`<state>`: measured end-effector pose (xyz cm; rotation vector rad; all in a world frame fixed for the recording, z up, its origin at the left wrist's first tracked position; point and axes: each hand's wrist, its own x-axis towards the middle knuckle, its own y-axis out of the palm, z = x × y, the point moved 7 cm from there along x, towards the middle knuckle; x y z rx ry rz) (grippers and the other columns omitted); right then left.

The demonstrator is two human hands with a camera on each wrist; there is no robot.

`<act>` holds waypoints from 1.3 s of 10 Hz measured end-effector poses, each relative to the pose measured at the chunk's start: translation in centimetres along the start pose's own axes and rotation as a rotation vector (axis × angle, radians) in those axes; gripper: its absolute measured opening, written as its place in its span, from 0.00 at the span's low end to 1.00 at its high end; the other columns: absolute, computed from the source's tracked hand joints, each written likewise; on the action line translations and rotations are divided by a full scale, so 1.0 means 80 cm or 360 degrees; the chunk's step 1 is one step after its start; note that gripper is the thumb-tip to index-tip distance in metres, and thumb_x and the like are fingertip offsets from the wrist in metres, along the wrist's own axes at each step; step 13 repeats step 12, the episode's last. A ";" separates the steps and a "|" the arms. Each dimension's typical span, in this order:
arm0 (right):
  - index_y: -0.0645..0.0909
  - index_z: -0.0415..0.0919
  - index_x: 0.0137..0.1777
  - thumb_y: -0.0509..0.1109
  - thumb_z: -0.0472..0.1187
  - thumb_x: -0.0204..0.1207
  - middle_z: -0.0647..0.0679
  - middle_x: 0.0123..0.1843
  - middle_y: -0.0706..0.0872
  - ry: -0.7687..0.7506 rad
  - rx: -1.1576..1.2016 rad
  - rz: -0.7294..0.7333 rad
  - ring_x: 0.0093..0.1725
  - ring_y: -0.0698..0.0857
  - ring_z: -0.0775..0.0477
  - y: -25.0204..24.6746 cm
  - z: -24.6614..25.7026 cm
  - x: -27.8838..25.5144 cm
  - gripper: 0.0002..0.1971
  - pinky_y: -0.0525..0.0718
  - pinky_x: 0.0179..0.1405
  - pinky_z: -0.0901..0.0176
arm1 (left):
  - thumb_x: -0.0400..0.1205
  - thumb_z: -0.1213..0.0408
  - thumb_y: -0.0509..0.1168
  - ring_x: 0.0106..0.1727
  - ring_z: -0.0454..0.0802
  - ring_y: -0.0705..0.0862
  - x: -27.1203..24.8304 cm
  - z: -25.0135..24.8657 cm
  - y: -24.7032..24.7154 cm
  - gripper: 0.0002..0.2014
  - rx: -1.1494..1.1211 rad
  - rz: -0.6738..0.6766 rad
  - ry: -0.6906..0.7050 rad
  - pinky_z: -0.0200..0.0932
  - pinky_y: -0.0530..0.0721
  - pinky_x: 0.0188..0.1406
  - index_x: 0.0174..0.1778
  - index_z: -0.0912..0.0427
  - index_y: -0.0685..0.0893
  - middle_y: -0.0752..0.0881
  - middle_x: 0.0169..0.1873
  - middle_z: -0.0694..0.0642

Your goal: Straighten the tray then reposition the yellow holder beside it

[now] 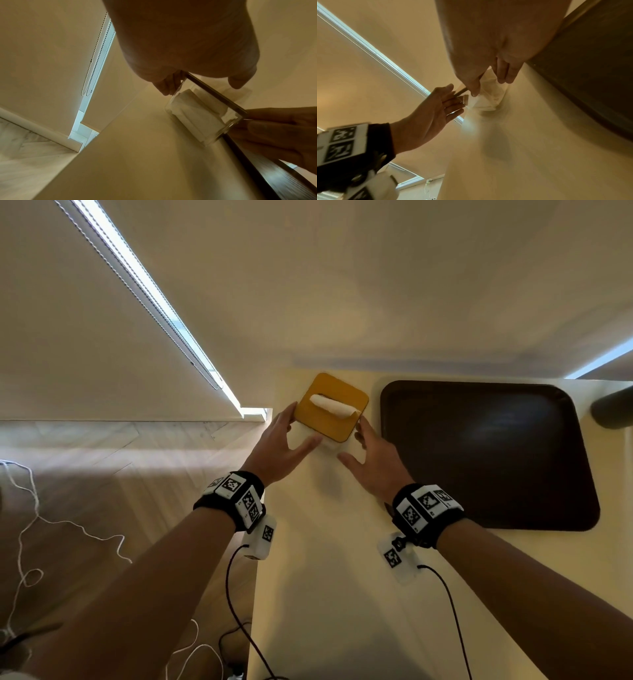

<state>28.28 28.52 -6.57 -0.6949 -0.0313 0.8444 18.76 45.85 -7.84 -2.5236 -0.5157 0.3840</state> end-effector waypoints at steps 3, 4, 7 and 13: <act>0.56 0.52 0.81 0.70 0.44 0.80 0.44 0.75 0.76 -0.0106 0.0082 -0.0019 0.73 0.75 0.45 -0.010 0.005 0.019 0.34 0.73 0.70 0.52 | 0.82 0.45 0.70 0.75 0.42 0.75 -0.033 -0.005 0.010 0.38 -0.0128 -0.0101 0.0075 0.51 0.77 0.75 0.84 0.50 0.61 0.75 0.76 0.53; 0.54 0.51 0.83 0.68 0.45 0.81 0.44 0.76 0.75 -0.0094 0.0054 0.0006 0.74 0.74 0.45 -0.009 0.003 0.021 0.34 0.72 0.72 0.50 | 0.82 0.47 0.70 0.76 0.43 0.73 -0.039 -0.005 0.015 0.38 -0.0118 -0.0129 0.0087 0.47 0.76 0.74 0.85 0.50 0.59 0.73 0.77 0.53; 0.54 0.51 0.83 0.65 0.43 0.83 0.43 0.75 0.75 -0.0116 0.0076 0.0066 0.73 0.74 0.46 -0.012 0.007 0.023 0.32 0.70 0.68 0.57 | 0.82 0.48 0.70 0.77 0.43 0.73 -0.041 -0.001 0.022 0.40 -0.0123 -0.0174 0.0053 0.41 0.74 0.72 0.86 0.51 0.57 0.71 0.78 0.54; 0.57 0.49 0.82 0.59 0.58 0.82 0.44 0.80 0.69 -0.0027 -0.0358 0.0166 0.78 0.68 0.43 -0.027 -0.016 -0.007 0.31 0.68 0.75 0.42 | 0.82 0.41 0.66 0.81 0.49 0.68 -0.064 0.003 0.018 0.41 0.0083 -0.0119 -0.0089 0.47 0.70 0.78 0.86 0.54 0.56 0.67 0.82 0.57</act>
